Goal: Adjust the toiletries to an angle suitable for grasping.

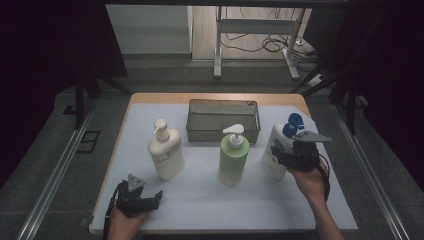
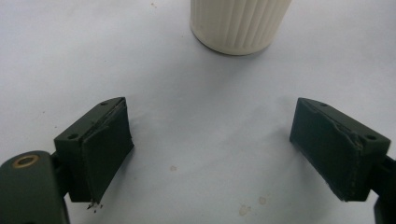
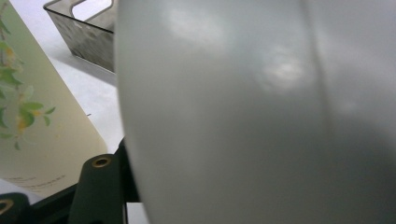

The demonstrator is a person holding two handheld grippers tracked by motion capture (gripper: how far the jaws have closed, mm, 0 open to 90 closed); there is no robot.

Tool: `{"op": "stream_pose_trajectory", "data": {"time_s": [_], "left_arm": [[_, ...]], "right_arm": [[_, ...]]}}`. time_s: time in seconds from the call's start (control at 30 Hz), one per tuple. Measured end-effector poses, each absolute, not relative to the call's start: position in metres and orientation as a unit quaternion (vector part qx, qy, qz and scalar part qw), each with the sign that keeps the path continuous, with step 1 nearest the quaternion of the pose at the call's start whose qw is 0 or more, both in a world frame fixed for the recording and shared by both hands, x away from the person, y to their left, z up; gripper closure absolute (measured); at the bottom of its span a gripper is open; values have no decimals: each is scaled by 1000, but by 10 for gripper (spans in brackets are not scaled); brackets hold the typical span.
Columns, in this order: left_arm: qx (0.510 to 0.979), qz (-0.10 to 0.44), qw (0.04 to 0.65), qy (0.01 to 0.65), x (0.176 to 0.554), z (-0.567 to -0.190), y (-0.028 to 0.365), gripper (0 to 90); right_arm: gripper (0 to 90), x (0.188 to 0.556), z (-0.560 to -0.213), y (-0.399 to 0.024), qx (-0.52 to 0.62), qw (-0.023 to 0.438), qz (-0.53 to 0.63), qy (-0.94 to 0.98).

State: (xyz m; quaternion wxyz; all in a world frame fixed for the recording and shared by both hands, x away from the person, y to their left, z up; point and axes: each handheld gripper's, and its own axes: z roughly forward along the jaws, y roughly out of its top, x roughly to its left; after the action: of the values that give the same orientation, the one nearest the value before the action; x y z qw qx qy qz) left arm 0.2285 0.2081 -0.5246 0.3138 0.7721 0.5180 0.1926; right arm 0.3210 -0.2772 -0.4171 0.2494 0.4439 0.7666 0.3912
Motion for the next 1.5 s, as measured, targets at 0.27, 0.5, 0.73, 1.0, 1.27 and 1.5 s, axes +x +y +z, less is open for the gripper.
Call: {"op": "stream_pose_trajectory", "data": {"time_s": [0.27, 0.5, 0.73, 1.0, 1.27, 1.5], "left_arm": [[771, 192, 314, 520, 228, -525, 208, 121], [771, 192, 314, 520, 228, -525, 208, 121], [771, 192, 314, 520, 228, -525, 208, 121], [771, 192, 315, 519, 229, -525, 208, 121], [771, 192, 314, 519, 229, -525, 208, 121], [772, 192, 313, 518, 229, -524, 208, 121]], "right_arm": [[390, 322, -414, -279, 444, 234, 392, 771], [394, 322, -410, -284, 448, 214, 395, 772], [396, 319, -402, -283, 441, 206, 400, 777], [396, 319, -384, -278, 424, 206, 407, 783], [397, 322, -366, -273, 410, 204, 409, 789], [397, 329, -352, -271, 403, 203, 413, 791]]}}
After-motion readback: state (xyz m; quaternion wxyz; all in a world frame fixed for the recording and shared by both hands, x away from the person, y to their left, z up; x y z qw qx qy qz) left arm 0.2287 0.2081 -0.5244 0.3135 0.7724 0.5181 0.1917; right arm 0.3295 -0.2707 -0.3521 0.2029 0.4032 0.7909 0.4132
